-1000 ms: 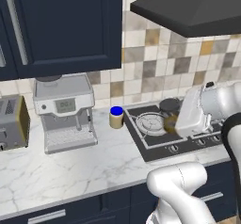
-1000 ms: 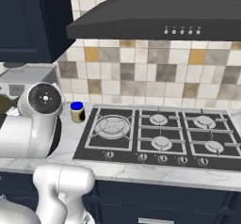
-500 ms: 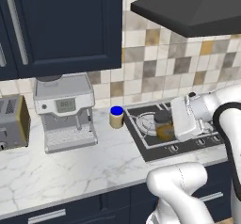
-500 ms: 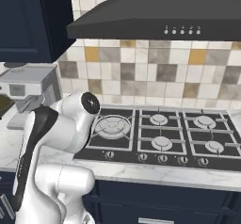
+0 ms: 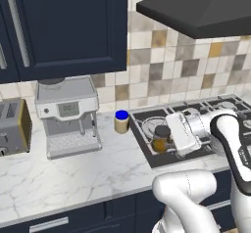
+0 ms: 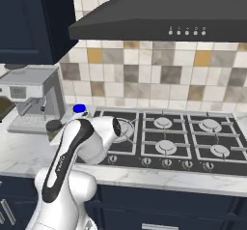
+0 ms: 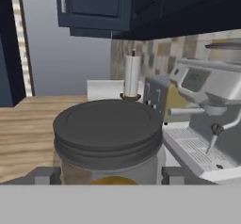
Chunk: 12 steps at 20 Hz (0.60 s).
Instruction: Collect the turmeric, mayonnaise, and shaker from the cabinet and place them next to the stove.
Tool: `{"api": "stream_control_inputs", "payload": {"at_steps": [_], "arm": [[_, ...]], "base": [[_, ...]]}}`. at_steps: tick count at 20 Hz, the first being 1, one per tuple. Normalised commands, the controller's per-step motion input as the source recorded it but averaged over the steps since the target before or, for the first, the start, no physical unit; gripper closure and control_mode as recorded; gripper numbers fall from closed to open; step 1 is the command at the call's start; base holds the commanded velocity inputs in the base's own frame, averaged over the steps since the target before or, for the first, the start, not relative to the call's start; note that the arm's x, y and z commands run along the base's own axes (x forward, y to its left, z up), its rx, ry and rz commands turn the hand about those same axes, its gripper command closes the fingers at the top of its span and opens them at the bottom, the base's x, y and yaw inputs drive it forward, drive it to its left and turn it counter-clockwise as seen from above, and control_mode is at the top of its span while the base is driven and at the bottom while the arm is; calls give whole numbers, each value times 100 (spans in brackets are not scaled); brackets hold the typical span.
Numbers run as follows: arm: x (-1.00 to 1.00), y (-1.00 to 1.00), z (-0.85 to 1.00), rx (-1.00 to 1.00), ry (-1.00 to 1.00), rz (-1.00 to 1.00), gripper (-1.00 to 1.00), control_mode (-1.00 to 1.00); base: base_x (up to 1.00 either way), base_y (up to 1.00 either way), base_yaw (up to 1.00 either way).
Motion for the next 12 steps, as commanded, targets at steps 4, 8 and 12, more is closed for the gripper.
{"api": "stream_control_inputs", "payload": {"at_steps": [4, 8, 12], "arm": [[31, 1, -50, 5, -11, 1, 100, -100], [44, 4, -41, 1, -8, 0, 100, -100], [56, 11, -33, 0, -1, 0, 100, -100]], "base": [[0, 0, 0], [0, 0, 0], [0, 0, 0]]}}
